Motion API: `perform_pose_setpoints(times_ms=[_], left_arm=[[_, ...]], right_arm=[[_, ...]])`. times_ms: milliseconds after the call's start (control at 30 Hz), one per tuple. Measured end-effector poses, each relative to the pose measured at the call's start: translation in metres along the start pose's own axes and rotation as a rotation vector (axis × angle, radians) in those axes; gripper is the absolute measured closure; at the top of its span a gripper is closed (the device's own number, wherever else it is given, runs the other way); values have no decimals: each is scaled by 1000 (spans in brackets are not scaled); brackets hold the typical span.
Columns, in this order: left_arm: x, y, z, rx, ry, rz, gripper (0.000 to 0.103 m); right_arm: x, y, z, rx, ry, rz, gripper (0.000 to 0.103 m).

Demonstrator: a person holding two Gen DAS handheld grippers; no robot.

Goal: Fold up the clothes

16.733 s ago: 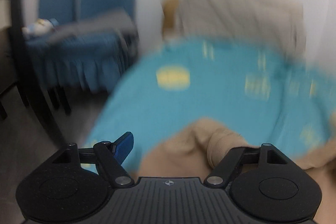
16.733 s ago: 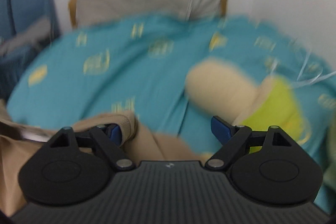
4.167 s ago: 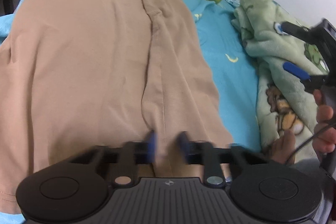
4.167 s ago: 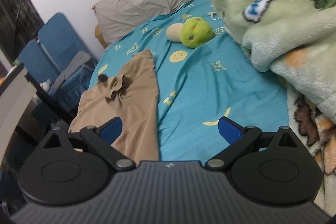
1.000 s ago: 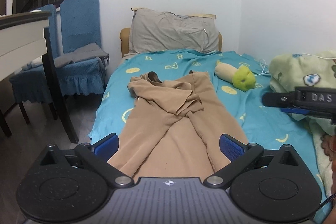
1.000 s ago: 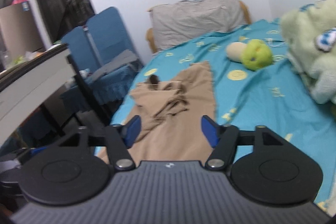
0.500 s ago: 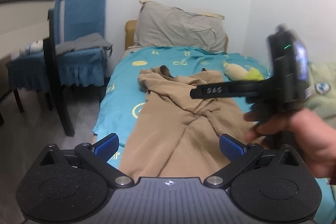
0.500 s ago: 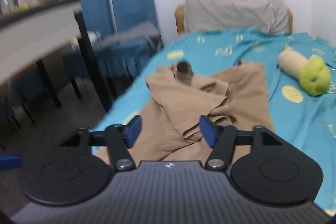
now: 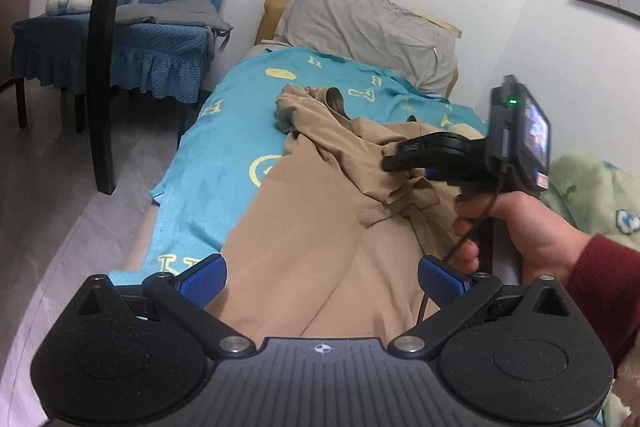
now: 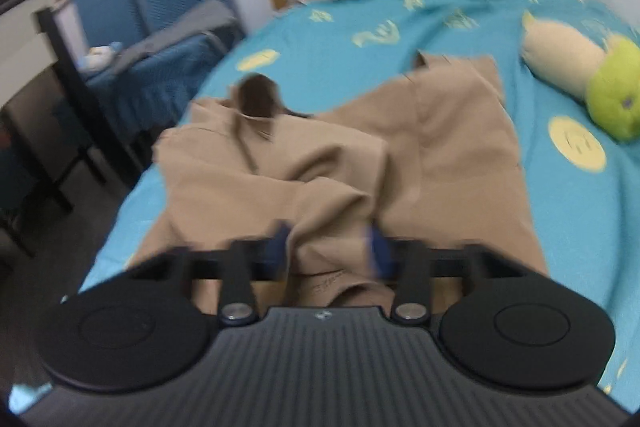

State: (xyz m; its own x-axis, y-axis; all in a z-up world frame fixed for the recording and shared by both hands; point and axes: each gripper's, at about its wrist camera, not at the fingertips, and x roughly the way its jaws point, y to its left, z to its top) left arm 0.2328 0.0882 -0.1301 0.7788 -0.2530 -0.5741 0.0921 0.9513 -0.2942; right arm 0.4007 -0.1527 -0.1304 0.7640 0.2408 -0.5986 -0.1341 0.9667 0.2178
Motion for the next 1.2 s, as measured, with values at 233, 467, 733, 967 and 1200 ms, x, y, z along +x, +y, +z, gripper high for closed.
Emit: perform_pose_setpoints(times_ms=[233, 467, 733, 967, 1200], left_arm=[[-7, 3, 0, -48, -30, -25, 0], [-3, -2, -5, -8, -35, 3, 0], [11, -3, -10, 31, -10, 33, 0], [11, -9, -12, 73, -22, 69, 0], [-13, -25, -15, 116, -69, 81, 0]], right_arm=[[-35, 15, 20, -48, -224, -40, 91], [-5, -5, 55, -8, -255, -171, 92], [19, -41, 41, 122, -169, -179, 90], [-12, -49, 36, 193, -115, -110, 86], [-125, -24, 28, 122, -117, -53, 63]])
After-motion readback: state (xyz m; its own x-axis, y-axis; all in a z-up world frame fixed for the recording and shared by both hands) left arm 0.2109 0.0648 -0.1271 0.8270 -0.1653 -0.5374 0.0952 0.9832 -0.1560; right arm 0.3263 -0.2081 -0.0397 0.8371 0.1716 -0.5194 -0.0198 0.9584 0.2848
